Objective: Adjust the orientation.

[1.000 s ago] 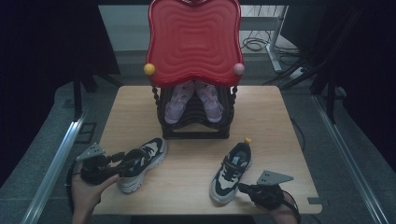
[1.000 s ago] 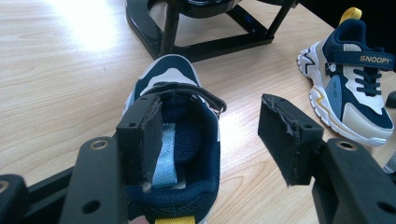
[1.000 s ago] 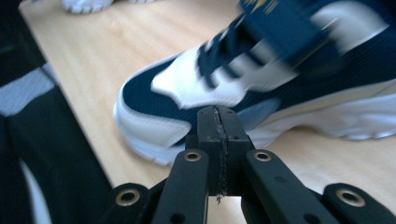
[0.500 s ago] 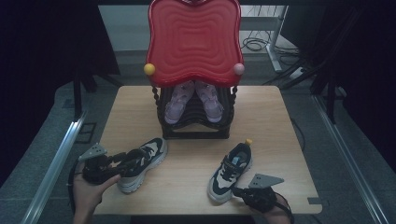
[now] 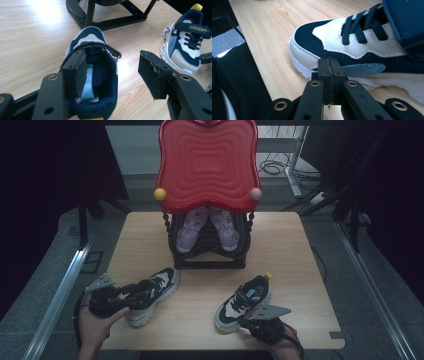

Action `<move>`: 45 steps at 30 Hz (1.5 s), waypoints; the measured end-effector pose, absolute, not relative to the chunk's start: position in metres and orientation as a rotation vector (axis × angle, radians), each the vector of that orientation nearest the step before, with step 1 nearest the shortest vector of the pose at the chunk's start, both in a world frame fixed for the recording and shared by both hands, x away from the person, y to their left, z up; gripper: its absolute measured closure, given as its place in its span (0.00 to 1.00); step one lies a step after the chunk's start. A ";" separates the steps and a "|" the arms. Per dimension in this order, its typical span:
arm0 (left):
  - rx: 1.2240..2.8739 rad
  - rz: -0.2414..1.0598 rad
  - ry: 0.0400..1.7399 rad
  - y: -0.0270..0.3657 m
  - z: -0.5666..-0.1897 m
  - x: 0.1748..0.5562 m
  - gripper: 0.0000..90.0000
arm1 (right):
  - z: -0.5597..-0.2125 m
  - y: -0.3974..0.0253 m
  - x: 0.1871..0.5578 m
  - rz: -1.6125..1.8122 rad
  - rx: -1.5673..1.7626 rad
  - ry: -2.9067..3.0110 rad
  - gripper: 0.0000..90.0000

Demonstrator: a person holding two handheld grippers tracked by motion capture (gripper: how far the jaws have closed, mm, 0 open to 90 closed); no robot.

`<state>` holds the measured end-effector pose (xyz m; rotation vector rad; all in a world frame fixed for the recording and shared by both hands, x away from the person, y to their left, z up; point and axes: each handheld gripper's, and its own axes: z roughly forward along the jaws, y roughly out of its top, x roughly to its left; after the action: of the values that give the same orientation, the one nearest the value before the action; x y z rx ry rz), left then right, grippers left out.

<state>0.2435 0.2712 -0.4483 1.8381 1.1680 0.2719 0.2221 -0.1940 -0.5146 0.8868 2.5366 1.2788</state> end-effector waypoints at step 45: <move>1.809 0.274 1.189 0.281 -0.448 0.243 0.44 | -0.511 -0.111 0.259 1.142 0.833 2.463 1.00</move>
<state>0.2427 0.2807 -0.4481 1.8092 1.1895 0.2742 0.2591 -0.1115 -0.5108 0.8327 2.4630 1.1425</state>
